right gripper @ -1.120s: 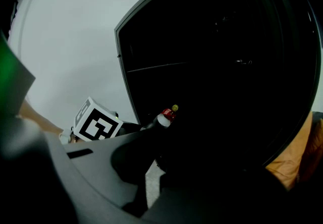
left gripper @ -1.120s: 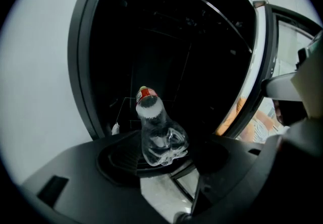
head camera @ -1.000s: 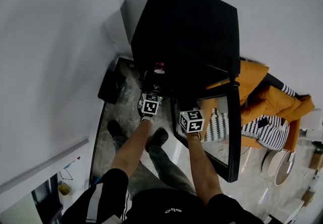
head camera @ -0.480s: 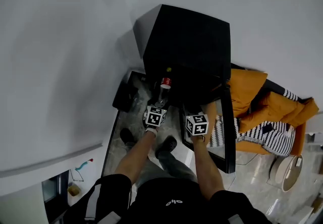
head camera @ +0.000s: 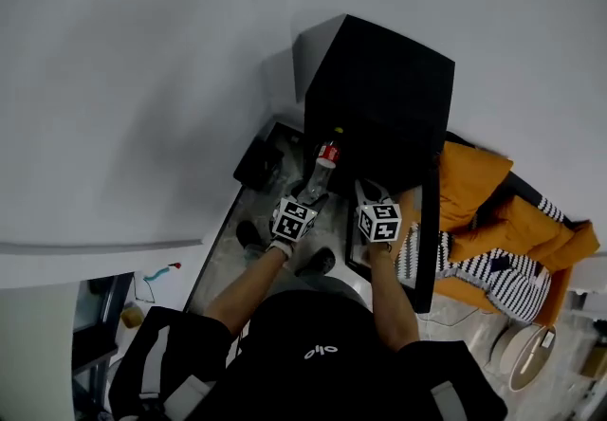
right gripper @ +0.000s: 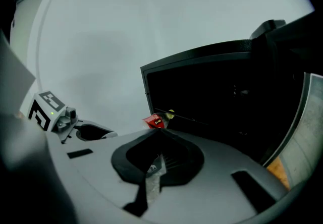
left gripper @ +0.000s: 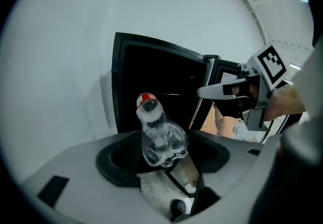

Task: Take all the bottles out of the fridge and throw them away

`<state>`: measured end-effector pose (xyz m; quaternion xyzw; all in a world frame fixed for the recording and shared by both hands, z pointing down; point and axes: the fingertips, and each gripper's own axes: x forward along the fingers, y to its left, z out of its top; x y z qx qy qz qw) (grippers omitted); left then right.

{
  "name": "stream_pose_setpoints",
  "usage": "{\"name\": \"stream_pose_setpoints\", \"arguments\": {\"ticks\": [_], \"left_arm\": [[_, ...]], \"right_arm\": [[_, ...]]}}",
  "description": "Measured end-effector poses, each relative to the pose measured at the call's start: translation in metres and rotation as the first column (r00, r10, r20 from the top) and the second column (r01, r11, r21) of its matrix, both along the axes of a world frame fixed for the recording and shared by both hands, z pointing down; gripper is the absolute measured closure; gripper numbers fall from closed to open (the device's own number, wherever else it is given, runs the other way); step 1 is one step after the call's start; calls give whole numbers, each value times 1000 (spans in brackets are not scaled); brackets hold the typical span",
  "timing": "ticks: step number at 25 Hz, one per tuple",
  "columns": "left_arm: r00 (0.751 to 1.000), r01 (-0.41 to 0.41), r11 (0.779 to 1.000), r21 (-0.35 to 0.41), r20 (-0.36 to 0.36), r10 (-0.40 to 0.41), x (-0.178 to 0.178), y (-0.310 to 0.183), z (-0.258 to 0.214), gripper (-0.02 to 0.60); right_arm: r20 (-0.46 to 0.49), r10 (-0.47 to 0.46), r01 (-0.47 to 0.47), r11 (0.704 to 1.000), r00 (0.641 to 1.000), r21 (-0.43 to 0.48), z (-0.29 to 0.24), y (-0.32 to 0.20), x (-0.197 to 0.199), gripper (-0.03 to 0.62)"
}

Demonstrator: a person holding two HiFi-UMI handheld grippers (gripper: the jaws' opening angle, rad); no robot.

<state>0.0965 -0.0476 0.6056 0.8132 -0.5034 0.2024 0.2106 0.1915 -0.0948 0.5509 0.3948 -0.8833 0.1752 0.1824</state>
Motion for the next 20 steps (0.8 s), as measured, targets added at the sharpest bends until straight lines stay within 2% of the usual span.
{"name": "stream_pose_setpoints", "arguments": {"ticks": [11, 15, 20], "left_arm": [[999, 50, 999, 16, 1, -50, -21, 49, -34, 299], [995, 103, 994, 32, 6, -103, -45, 58, -41, 301], [982, 188, 982, 22, -1, -188, -85, 79, -43, 301]], "right_arm": [[24, -80, 80, 997, 997, -3, -11, 8, -26, 585], [35, -123, 123, 992, 992, -7, -10, 9, -50, 585], [33, -206, 207, 978, 978, -16, -10, 19, -99, 585]]}}
